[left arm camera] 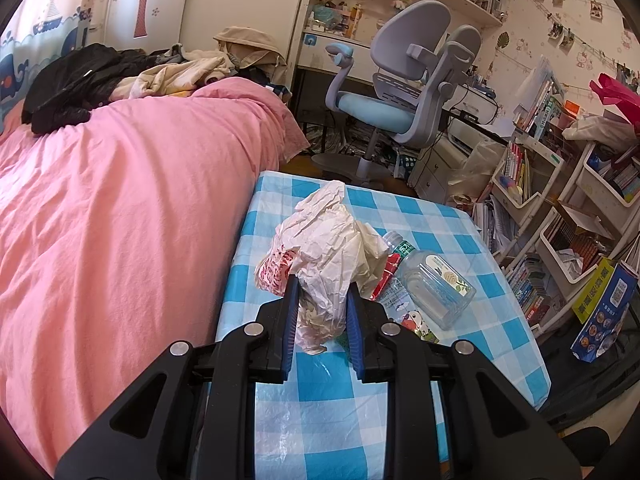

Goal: Collect trash
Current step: 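Carry the orange peel to the yellow bin and open the right gripper, then hold the crumpled tissue raised in the left gripper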

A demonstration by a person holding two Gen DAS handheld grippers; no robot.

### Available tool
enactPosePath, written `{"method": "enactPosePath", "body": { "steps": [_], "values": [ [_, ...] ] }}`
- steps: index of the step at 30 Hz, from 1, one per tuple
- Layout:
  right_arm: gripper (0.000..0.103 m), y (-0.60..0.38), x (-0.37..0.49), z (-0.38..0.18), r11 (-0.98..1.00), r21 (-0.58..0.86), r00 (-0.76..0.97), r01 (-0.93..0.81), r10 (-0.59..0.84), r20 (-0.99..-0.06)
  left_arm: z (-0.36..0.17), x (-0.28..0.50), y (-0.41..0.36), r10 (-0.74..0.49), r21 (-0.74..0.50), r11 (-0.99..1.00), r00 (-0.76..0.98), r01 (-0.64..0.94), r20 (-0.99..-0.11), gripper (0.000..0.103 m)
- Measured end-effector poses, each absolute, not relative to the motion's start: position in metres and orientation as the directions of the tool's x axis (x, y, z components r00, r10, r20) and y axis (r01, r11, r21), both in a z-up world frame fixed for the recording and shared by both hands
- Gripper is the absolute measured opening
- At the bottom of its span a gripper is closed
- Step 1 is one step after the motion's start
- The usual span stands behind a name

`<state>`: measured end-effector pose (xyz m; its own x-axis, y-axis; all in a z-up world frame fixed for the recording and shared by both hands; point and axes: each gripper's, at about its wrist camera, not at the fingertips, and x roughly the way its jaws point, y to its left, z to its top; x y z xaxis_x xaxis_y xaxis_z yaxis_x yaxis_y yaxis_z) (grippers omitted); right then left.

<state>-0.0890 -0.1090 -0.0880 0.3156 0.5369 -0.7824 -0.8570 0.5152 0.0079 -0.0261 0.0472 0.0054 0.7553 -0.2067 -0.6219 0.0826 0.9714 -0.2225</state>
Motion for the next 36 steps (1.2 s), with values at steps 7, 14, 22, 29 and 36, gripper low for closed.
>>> {"method": "enactPosePath", "body": {
  "steps": [7, 14, 22, 29, 36],
  "values": [
    [0.044, -0.126, -0.075, -0.068, 0.634, -0.062, 0.483, -0.771, 0.518, -0.706, 0.005, -0.026, 0.047, -0.207, -0.222, 0.971, 0.755, 0.083, -0.622, 0.021],
    [0.049, -0.133, -0.069, -0.062, 0.683, -0.077, 0.543, -0.727, 0.503, -0.673, 0.005, -0.026, 0.046, -0.207, -0.220, 0.972, 0.755, 0.085, -0.623, 0.021],
    [0.050, -0.135, -0.069, -0.061, 0.686, -0.085, 0.552, -0.723, 0.498, -0.669, 0.005, -0.026, 0.046, -0.206, -0.219, 0.972, 0.755, 0.085, -0.622, 0.021],
    [0.050, -0.136, -0.068, -0.062, 0.692, -0.087, 0.558, -0.716, 0.493, -0.668, 0.005, -0.026, 0.045, -0.206, -0.219, 0.972, 0.755, 0.085, -0.622, 0.021],
    [0.051, -0.137, -0.067, -0.062, 0.695, -0.090, 0.561, -0.713, 0.489, -0.668, 0.005, -0.027, 0.045, -0.206, -0.218, 0.972, 0.755, 0.085, -0.622, 0.021]
  ]
}}
